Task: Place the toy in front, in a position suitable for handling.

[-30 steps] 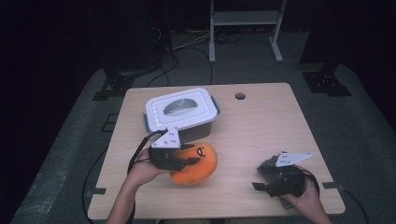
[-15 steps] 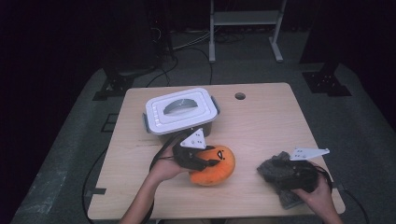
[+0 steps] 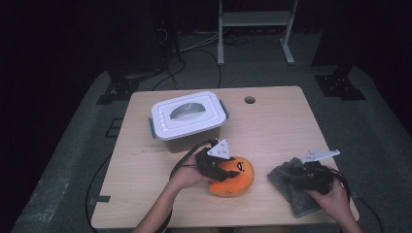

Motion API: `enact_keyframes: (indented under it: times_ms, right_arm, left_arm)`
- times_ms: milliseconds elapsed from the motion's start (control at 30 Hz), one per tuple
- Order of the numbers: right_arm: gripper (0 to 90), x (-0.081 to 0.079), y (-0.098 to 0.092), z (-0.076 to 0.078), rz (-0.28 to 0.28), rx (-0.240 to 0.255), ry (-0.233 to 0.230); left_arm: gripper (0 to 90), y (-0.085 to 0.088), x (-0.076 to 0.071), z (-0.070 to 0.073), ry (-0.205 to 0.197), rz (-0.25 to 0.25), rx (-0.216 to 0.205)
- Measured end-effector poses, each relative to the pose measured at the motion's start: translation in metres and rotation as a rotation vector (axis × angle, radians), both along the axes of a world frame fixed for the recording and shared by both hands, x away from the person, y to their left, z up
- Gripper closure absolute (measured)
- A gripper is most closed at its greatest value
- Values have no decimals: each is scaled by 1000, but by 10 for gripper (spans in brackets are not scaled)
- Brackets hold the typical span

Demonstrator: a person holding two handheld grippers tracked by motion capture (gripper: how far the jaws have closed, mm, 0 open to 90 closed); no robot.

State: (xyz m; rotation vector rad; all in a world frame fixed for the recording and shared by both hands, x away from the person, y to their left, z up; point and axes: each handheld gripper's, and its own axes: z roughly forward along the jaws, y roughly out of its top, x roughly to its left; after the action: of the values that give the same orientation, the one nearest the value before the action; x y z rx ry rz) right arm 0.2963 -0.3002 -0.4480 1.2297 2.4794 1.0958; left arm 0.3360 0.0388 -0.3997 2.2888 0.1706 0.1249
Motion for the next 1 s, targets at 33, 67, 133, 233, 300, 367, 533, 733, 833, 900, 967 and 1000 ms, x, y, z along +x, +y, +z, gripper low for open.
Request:
enact_keyframes:
  times_ms: [33,67,133,233,300,367,533,733,833,900,967,1000]
  right_arm:
    - [487,1,1,-2,-1,-13,6]
    - [490,1,3,-4,-1,-30,12]
    - [491,3,6,-8,-1,-65,31]
    - [480,3,9,-14,5,-88,38]
    - [456,3,9,-15,8,-90,35]
    - [440,3,8,-17,13,-75,34]
    - [364,2,9,-18,31,-71,39]
    - [308,0,18,-17,31,-126,33]
    - [291,0,20,-16,24,-127,40]
    - [283,-1,21,-16,23,-133,38]
    - [277,-1,22,-16,26,-145,34]
    - [277,-1,23,-16,27,-158,31]
  left_arm:
    - [503,0,0,0,2,0,-1]
    - [498,0,0,0,0,0,-1]
    - [479,0,0,0,1,-3,0]
    - [437,1,-2,3,-5,-2,7]
    - [415,3,-3,6,-12,-2,3]
    - [406,7,-5,11,-16,-2,-31]
    - [327,23,-15,25,-32,26,-100]
    - [204,43,-27,23,-36,69,-93]
    - [155,55,-31,18,-14,96,-109]
    - [120,64,-34,9,4,123,-120]
    - [104,68,-34,1,15,140,-132]
    - [101,69,-34,-4,22,148,-139]
